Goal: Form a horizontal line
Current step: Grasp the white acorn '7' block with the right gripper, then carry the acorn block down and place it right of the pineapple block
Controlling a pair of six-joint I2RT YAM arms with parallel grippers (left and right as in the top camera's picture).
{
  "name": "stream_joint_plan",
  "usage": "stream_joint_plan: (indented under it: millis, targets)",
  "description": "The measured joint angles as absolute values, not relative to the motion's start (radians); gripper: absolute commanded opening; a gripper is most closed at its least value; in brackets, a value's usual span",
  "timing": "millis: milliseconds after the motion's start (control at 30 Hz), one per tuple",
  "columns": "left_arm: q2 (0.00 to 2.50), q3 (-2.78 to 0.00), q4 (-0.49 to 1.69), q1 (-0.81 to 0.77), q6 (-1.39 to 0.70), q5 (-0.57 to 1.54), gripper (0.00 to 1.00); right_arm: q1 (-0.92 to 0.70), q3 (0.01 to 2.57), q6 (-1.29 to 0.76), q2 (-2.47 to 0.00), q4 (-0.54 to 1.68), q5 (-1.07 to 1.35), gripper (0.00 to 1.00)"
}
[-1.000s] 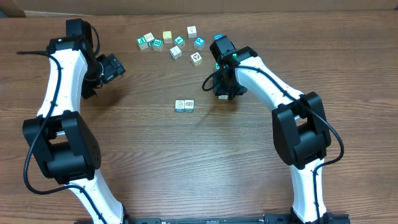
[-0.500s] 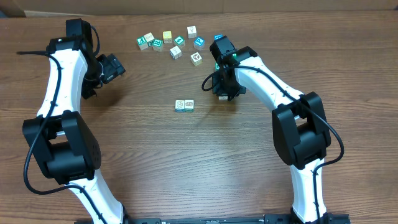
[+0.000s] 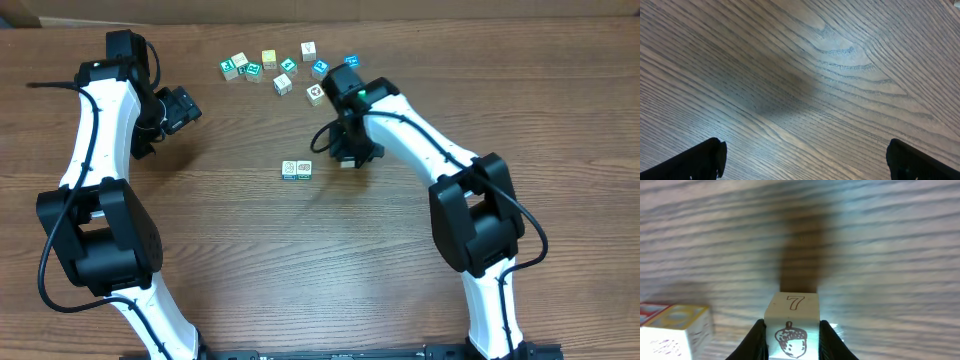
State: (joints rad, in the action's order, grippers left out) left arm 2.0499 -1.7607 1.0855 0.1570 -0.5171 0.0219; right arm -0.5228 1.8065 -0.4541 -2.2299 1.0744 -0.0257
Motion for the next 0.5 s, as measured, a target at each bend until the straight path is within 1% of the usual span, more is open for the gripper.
stream_joint_plan:
  millis: [200, 500]
  targets:
    - [2.050, -1.761, 1.085, 0.157, -0.517, 0.022, 1.00, -0.568, 1.806, -0.513, -2.230, 1.073, -0.026, 0.22]
    - [2.050, -1.761, 1.085, 0.157, -0.517, 0.022, 1.00, -0.572, 1.806, -0.562, -2.230, 1.066, -0.026, 0.22]
